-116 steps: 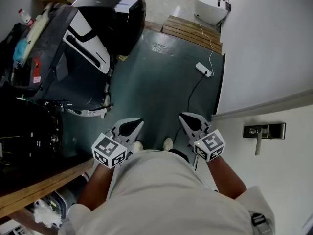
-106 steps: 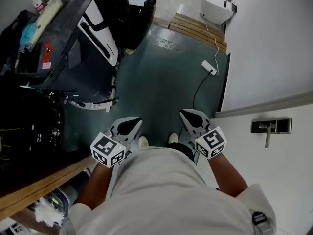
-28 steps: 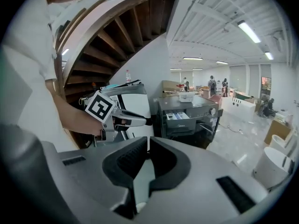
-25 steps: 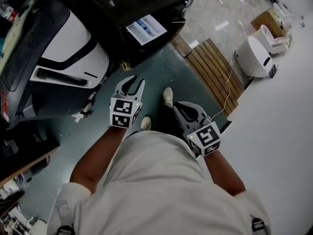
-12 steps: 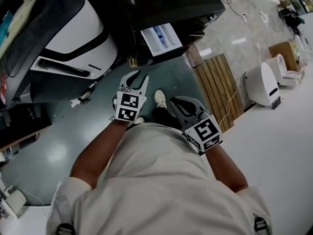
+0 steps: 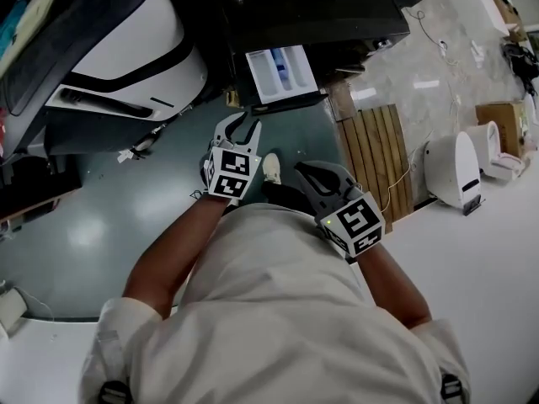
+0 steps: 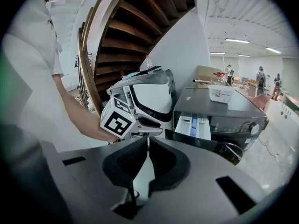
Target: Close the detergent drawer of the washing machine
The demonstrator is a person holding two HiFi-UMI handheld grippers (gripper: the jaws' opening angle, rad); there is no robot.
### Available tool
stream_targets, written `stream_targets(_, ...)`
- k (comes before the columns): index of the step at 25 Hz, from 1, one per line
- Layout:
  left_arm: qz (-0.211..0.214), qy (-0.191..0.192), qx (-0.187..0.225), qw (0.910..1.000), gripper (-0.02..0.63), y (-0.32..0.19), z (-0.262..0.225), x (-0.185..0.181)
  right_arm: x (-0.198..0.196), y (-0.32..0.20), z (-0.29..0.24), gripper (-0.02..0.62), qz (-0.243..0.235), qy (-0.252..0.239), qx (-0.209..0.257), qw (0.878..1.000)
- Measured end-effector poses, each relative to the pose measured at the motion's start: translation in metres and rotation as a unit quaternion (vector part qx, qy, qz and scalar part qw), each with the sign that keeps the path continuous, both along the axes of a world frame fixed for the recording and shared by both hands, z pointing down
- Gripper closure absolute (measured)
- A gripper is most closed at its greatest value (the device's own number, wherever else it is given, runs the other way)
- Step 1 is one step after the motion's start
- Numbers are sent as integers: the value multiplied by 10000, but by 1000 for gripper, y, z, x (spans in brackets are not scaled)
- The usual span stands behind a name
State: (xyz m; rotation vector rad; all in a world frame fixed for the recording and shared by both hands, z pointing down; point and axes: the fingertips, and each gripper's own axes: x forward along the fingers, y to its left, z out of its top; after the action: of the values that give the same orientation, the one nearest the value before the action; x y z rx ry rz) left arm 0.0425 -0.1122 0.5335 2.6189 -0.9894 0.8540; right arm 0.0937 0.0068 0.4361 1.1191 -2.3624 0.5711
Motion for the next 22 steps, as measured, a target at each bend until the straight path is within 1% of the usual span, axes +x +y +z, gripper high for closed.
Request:
stream_targets(10,-459,-305,19,9985,511,-25,23,7,25,-21,9,577,-240,-64,-118,9996)
stream_targets(16,-571,-357,67,9977,528,-25,26,11,33,-31,11,577,-375,-72,-161,9991)
stream_targets(22,-688,-359,71,9970,528,-27,27,11,31,-42,14,577,-565,-127,-182,9982)
